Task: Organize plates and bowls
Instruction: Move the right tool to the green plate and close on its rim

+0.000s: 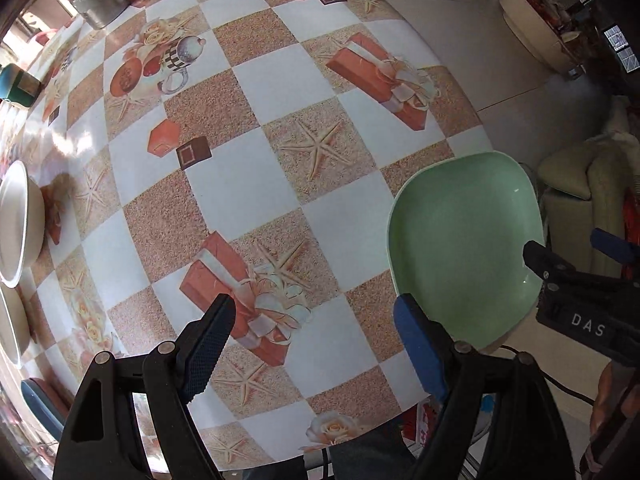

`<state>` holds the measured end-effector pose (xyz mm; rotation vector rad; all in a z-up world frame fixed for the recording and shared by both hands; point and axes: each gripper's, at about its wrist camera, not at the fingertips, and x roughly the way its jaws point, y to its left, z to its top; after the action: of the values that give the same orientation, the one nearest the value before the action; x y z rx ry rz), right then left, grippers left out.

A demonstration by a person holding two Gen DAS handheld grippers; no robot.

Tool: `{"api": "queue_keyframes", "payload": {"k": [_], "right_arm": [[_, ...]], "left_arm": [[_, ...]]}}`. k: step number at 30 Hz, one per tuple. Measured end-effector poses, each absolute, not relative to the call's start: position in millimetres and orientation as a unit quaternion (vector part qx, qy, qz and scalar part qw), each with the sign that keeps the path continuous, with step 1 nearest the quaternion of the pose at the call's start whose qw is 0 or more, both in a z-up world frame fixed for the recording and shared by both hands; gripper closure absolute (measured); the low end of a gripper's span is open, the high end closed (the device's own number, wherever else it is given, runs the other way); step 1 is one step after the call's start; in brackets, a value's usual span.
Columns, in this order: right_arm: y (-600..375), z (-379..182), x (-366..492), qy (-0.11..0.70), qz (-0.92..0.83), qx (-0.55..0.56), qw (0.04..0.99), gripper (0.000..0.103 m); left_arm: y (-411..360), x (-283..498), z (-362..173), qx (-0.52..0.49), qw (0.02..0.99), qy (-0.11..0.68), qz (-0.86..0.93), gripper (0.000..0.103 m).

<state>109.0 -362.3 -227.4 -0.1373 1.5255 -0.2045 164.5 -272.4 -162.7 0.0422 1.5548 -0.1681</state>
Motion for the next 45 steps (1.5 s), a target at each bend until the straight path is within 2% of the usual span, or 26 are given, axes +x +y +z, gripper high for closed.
{"api": "queue_keyframes", "payload": {"k": [15,24,35,45], "right_arm": [[-356.4,-253.0,113.4,0.702,-0.062,-0.133,0.697,0.001],[-325.6,-257.2,101.2,0.708,-0.034,-0.136,0.693,0.001],[-248.5,-267.5,77.8,0.714,0.032,-0.125,0.688,0.001],[-278.4,-268.9,86.6,0.725,0.047,-0.05,0.685,0.001]], "left_arm": [[-294.5,196.2,-210.6,0.045,0.684,0.725,-0.063,0.019],[-246.5,193.1,-207.3,0.056,0.69,0.72,-0.051,0.019],[-145.8,178.8,-204.5,0.024,0.695,0.718,0.007,0.019],[-153.5,184.9,-211.4,-0.007,0.696,0.718,0.012,0.019]]}}
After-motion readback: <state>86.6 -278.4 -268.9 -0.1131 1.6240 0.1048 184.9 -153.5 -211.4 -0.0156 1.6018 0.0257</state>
